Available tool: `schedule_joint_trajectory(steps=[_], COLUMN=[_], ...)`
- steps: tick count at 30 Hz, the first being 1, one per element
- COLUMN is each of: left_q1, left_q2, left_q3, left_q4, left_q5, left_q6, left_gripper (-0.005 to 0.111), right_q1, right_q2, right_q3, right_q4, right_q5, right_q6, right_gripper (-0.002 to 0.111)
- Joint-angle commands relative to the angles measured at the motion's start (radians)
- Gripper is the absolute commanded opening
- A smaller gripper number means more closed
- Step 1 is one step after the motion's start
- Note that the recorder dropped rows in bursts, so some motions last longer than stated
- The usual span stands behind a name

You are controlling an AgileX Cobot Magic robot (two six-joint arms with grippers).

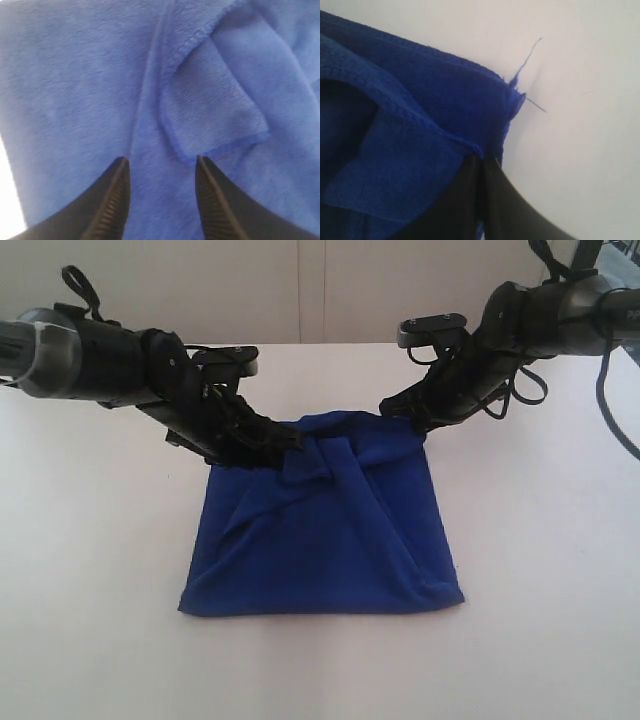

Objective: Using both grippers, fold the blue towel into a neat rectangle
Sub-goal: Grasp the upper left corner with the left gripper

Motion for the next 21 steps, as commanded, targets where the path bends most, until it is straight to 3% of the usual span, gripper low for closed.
schedule_joint_trajectory(steps=[1, 6, 21], left_q1=[-0.037, -0.042, -0.079], left_q2=[0.027, 0.067, 0.082], left_q3=[-0.003, -0.006, -0.006], left_q4=[-0.017, -0.052, -0.109], left_q5=[-0.074, -0.15, -0.121], left_q6=[0.001, -0.01, -0.01], left_gripper=[0.048, 0.048, 0.048], right_q1=[-0.004, -0.004, -0.004], right_q2=[-0.001, -0.001, -0.001], right_q3=[0.001, 0.001, 0.001], right_q4=[-0.004, -0.004, -0.006], right_q5=[-0.006, -0.006, -0.015], right_q6=[0.002, 0.002, 0.002], right_gripper=[0.0, 0.0, 0.0])
